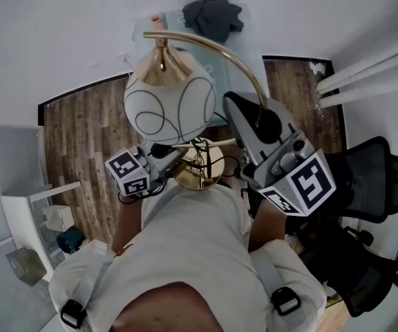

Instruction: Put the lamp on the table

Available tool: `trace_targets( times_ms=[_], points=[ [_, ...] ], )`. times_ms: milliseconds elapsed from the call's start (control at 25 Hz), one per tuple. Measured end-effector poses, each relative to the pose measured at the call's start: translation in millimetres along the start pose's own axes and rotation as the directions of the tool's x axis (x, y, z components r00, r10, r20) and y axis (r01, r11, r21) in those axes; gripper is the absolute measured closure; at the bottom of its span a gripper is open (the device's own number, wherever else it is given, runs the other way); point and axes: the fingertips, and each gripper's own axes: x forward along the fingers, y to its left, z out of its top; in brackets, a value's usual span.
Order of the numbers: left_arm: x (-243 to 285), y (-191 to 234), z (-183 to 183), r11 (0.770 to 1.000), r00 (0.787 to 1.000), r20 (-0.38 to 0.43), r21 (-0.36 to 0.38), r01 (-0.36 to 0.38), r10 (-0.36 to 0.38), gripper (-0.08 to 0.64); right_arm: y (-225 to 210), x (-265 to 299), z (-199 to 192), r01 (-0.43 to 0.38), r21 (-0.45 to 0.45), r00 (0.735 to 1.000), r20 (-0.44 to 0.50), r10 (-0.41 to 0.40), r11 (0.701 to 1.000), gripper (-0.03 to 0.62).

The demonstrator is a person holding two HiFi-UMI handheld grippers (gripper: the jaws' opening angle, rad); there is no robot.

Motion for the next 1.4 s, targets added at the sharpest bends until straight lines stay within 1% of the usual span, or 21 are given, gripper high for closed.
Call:
trace_targets(
  times_ms=[240, 600, 1000, 1200, 1400],
  points=[
    [8, 21, 9, 1.000, 1.000, -0.010, 0.004, -0.004, 0.004, 0.560, -20, 15, -5, 0.006, 0.001, 1.000, -0.007, -0.006, 1.000, 0.591],
    [15, 77, 29, 1.000, 1.000, -0.014, 0.008, 0.028, -0.028, 0.560, -54, 63, -15, 0.041, -0.014, 0.998, -0.045, -0.042, 0.999, 0.591],
    [19, 142, 56, 0.998, 0.998, -0.030, 0.024, 0.064, -0.063, 0.560, -94, 120, -27, 0.109, -0.029, 0.990, -0.090, -0.112, 0.994, 0.591],
    [18, 164, 67, 0.995, 0.994, -0.042, 0.037, 0.098, -0.096, 0.560, -105, 140, -28, 0.156, -0.042, 0.981, -0.108, -0.160, 0.987, 0.591],
    [19, 181, 74, 0.992, 0.993, -0.049, 0.045, 0.114, -0.112, 0.561, -114, 153, -31, 0.181, -0.044, 0.976, -0.116, -0.185, 0.982, 0.591]
  ],
)
